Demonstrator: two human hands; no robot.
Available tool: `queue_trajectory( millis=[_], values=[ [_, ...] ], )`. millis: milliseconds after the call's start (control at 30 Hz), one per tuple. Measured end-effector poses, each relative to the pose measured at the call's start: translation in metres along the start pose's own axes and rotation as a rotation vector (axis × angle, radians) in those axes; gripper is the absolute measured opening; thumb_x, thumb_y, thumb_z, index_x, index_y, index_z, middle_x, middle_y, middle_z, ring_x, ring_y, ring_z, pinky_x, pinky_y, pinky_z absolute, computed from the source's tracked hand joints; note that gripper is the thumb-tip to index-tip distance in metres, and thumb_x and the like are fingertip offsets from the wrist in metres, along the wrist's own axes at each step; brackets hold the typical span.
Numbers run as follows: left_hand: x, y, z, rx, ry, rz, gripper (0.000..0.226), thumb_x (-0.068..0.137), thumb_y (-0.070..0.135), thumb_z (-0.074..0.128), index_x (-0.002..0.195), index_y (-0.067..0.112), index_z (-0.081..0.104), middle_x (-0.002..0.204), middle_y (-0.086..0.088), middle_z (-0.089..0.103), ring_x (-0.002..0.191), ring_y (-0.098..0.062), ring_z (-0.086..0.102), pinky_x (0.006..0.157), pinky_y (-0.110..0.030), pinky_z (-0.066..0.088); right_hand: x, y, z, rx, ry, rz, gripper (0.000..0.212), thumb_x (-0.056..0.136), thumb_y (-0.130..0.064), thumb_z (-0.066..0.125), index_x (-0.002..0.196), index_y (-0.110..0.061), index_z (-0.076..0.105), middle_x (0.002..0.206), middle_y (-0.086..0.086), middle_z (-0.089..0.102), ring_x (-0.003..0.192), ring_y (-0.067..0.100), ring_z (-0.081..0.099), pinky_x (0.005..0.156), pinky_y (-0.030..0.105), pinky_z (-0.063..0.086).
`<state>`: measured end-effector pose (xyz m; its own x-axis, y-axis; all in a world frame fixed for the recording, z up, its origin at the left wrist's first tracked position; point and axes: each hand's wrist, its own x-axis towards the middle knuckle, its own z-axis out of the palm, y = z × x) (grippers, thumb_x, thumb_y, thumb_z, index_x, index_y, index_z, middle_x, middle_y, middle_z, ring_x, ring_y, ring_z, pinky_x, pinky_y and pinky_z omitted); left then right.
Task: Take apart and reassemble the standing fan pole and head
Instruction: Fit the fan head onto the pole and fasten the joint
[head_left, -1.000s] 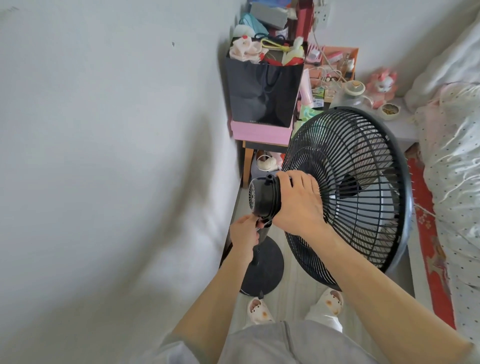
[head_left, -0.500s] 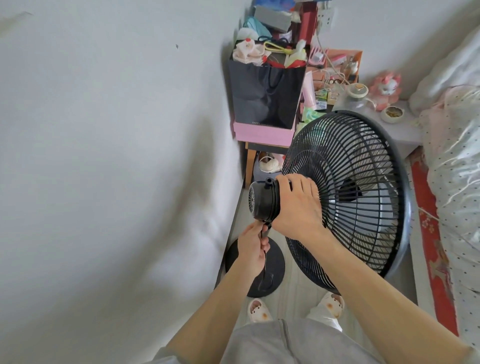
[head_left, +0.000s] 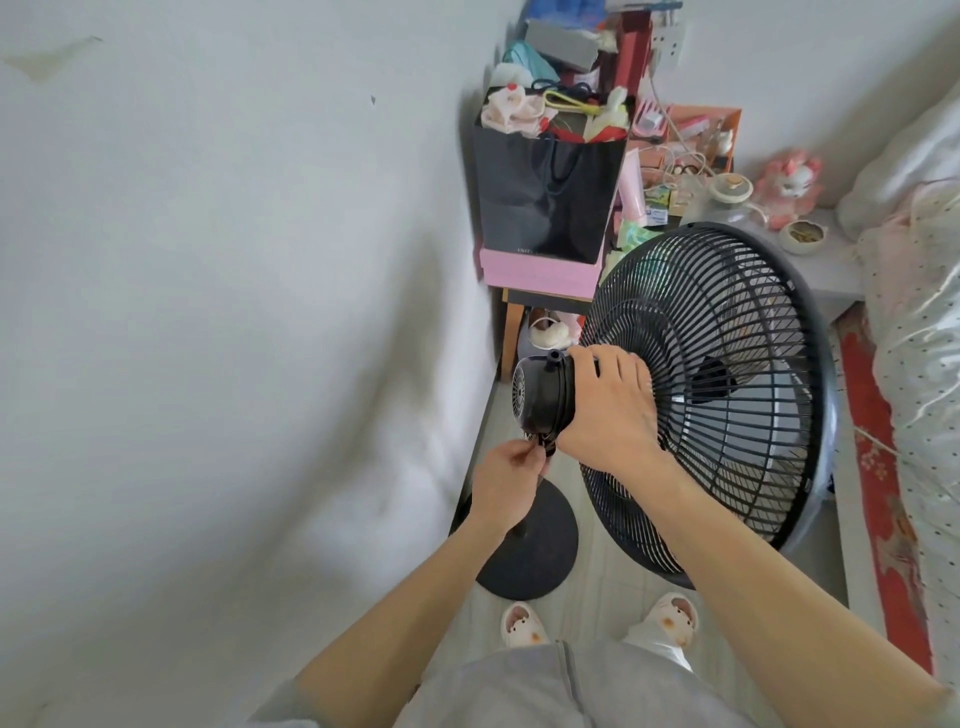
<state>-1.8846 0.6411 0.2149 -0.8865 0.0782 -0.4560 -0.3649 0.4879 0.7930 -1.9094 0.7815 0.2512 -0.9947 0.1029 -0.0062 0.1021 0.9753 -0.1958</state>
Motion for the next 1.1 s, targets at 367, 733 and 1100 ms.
queue_trajectory(
  millis=[367,733,1100],
  values=[
    [-0.007,0.069,-0.057,0.616,-0.385,0.131,0.029,0.097,0.025,0.053,0.087,0.011,0.077,0.069,0.008,0.067,0.067,-0.008,0.059,0.067,-0.025,0.044,-0.005,-0.003,-0.001,0.039,0.013,-0.022,0.091,0.055,-0.038,0.069,0.138,-0.017,0.039,0.140,0.005,0.043,0.136,0.028,0.033,0.121,0.042,0.015],
    [0.018,0.177,-0.077,0.940,-0.773,0.286,0.030,0.101,0.033,0.052,0.090,0.024,0.079,0.059,0.007,0.045,0.059,-0.014,0.037,0.067,-0.030,0.034,-0.011,-0.005,-0.004,0.083,0.017,-0.015,0.079,0.066,-0.031,0.068,0.139,-0.014,0.041,0.140,0.008,0.045,0.139,0.029,0.033,0.122,0.046,0.016],
    [0.069,0.240,-0.069,1.077,-0.605,0.443,0.025,0.092,0.048,0.064,0.083,0.029,0.079,0.063,0.012,0.061,0.047,0.004,0.049,0.064,-0.022,0.040,-0.018,-0.008,-0.009,0.037,-0.025,-0.034,0.088,0.071,-0.036,0.068,0.148,-0.011,0.032,0.146,0.008,0.036,0.143,0.029,0.024,0.124,0.046,0.007]
  ],
)
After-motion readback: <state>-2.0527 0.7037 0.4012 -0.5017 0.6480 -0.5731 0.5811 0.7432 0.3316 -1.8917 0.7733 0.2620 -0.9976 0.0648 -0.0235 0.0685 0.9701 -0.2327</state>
